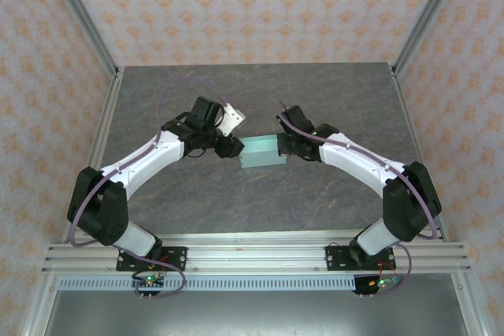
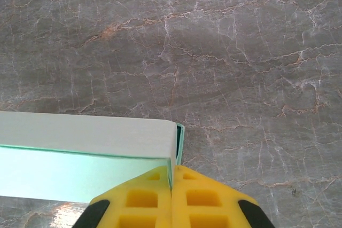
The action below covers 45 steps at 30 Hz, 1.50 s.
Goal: Fold the paper box
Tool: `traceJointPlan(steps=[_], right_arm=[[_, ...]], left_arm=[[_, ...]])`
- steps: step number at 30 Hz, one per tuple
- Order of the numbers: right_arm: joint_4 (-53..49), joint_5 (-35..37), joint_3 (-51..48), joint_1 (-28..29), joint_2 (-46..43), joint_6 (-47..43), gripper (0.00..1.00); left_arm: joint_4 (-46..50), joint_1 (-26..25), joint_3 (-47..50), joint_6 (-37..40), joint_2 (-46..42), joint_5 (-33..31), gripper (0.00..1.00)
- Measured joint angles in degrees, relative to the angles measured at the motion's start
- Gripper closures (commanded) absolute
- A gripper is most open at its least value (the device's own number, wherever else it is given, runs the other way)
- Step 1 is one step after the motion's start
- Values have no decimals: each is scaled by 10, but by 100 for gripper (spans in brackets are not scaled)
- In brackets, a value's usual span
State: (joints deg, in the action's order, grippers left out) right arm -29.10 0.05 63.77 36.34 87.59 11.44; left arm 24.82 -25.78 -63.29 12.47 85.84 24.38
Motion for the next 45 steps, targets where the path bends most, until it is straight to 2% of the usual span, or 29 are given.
traceJointPlan(steps=[3, 10, 16, 27, 38, 45], right_arm=[[0, 0, 0, 0, 0, 2, 100], [0, 0, 0, 0, 0, 2, 100], [0, 2, 0, 0, 0, 2, 100], [-1, 11, 0, 1, 0, 6, 100], [-2, 17, 0, 10, 0, 20, 100], [-2, 17, 0, 16, 0, 21, 100]], left_arm=[[0, -1, 0, -14, 1, -16, 67], [2, -18, -6, -20, 21, -26, 76], [8, -24, -15, -20, 36, -27, 89], [15, -38, -32, -45, 45, -64, 100], [12, -46, -42, -187, 54, -95, 100], [12, -46, -42, -249, 54, -105, 100]])
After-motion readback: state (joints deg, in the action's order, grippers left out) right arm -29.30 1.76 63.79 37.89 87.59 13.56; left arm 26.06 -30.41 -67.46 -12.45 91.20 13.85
